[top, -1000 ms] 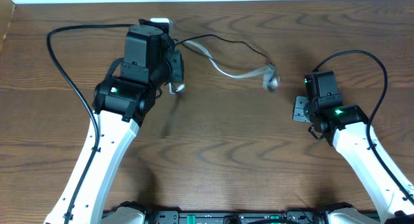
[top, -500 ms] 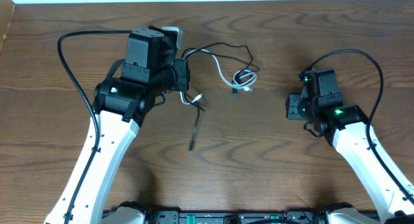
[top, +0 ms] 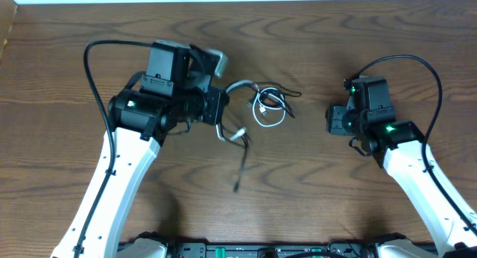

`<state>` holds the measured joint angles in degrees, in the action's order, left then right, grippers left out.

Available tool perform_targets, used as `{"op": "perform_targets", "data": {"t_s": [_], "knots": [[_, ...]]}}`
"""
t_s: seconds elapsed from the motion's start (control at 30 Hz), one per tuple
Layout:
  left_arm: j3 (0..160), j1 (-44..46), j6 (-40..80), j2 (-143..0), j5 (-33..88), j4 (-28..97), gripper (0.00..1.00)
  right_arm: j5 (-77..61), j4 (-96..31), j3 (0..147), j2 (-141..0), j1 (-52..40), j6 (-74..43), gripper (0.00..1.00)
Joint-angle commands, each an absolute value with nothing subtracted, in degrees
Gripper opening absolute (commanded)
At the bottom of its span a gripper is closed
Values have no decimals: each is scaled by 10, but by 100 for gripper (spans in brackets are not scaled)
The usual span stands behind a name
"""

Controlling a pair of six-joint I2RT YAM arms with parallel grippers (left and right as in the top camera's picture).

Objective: Untangle cables

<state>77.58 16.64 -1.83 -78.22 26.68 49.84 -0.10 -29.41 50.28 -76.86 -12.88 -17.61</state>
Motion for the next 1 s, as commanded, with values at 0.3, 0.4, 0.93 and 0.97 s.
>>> {"op": "perform_targets", "data": {"t_s": [0.3, 0.4, 0.93, 0.97], "knots": [[781, 164, -68, -770, 307, 569, 71, 1, -274, 503, -768, -123, -175, 61], [781, 164, -73, -769, 284, 501, 71, 0, -274, 503, -768, -123, -175, 61], [788, 172, 19, -875, 201, 270, 87, -11, -318, 503, -768, -123, -175, 79], [788, 177, 13, -887, 201, 260, 87, -11, -320, 503, -768, -123, -175, 80]]}}
